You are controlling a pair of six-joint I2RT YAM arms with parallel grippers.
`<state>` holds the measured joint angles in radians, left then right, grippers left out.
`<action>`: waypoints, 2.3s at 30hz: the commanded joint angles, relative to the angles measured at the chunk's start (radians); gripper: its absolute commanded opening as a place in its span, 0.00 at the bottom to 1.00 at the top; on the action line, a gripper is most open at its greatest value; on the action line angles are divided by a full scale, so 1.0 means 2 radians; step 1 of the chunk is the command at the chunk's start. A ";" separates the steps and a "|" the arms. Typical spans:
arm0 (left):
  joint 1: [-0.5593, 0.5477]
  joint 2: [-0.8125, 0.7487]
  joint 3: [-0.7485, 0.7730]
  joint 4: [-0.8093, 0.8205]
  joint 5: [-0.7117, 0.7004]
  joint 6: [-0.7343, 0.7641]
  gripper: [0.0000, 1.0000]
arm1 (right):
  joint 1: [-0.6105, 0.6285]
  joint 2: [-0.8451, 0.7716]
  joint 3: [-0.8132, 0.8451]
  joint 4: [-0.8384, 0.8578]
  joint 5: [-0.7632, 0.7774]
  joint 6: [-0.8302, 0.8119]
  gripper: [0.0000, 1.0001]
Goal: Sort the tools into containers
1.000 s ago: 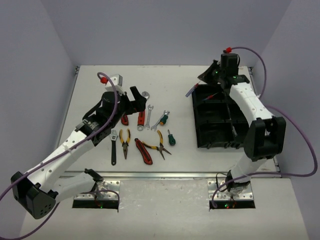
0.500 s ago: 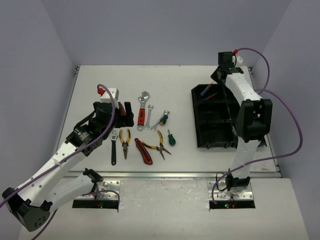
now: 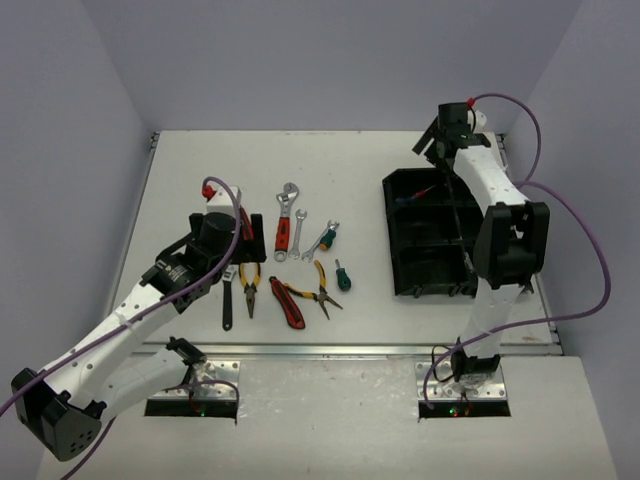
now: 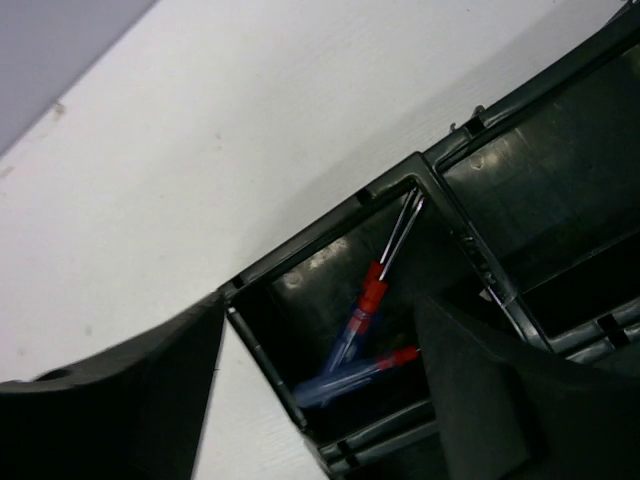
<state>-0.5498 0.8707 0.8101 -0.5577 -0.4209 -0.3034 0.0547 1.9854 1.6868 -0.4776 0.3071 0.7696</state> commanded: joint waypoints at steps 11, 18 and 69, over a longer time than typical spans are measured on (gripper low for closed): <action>0.100 0.042 0.021 -0.001 -0.046 -0.081 1.00 | 0.111 -0.155 0.009 -0.068 -0.012 -0.140 0.99; 0.104 0.090 0.055 -0.042 -0.083 -0.106 1.00 | 0.175 -0.208 -0.160 0.026 -0.052 -0.038 0.99; 0.104 0.033 0.011 0.020 0.081 -0.028 1.00 | 0.237 -0.107 -0.138 0.013 0.064 0.031 0.00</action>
<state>-0.3515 0.9646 0.8315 -0.5575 -0.2500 -0.3706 0.6416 1.9590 1.3964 -0.4560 0.3595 0.9454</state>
